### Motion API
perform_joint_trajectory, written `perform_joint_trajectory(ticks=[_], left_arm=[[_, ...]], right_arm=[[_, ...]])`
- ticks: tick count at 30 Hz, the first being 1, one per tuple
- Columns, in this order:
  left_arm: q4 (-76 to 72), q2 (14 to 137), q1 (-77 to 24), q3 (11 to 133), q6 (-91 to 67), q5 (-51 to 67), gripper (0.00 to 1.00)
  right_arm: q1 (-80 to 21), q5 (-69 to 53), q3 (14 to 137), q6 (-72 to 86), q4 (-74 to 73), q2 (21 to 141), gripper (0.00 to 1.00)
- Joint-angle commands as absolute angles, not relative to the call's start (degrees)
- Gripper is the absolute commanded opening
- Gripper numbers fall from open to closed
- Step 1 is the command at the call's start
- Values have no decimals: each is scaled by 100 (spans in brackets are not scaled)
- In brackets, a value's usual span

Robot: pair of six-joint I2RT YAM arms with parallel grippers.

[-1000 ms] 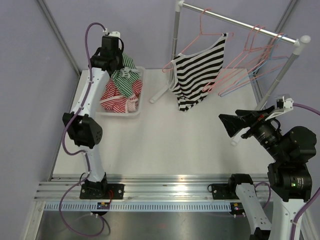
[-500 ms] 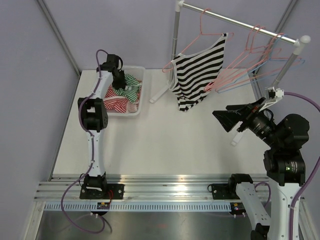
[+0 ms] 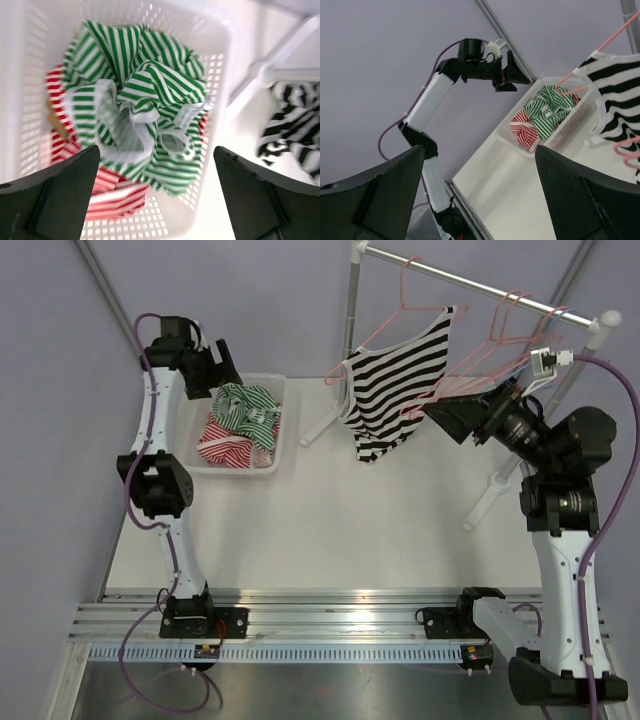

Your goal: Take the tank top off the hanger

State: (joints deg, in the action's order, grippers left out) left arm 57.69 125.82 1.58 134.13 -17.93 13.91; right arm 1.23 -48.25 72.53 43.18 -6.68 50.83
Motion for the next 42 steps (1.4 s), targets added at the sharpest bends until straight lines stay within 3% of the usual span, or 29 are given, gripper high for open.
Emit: perform_joint_trajectory(ticks=[1, 5, 9, 12, 16, 23, 28, 33, 37, 38, 41, 42], left_arm=[[5792, 11515, 343, 13266, -1951, 2038, 99], [5301, 10207, 325, 11863, -2074, 2232, 99], [4510, 8442, 63, 10088, -2127, 1874, 99], [3790, 6886, -543, 8428, -2224, 907, 99], [3270, 5252, -1387, 7218, -2250, -295, 99], [3533, 3922, -2021, 6145, -1926, -1230, 99], [3296, 3542, -2021, 5381, -1679, -1415, 99], [3296, 3577, -2021, 5353, -1591, -1283, 99], [3261, 3595, -2021, 5256, -1529, -1195, 99], [3269, 3603, -2021, 5265, -1529, -1169, 99], [3252, 3639, -2021, 5265, -1512, -1055, 99], [3243, 3647, -2021, 5265, -1503, -985, 99]], right_arm=[[123, -4879, 7997, 4683, -194, 5685, 100], [-419, -4177, 8760, 4484, -428, 6571, 98], [-1359, -2362, 9675, 3535, -1396, 7346, 98], [-1782, -965, 10089, 3401, -1713, 7830, 99], [-2213, 718, 10476, 3419, -2030, 8340, 99], [-2619, 2590, 11844, 3313, -2934, 9535, 99], [-2672, 3049, 12989, 3340, -3551, 10536, 98], [-2707, 3542, 13779, 3270, -3769, 11275, 93], [-2777, 3788, 14020, 3208, -3824, 11532, 75], [-2803, 3901, 13862, 3217, -3728, 11453, 60], [-2944, 4157, 12870, 3147, -2867, 10944, 42], [-2936, 4157, 12684, 3181, -2656, 10777, 30]])
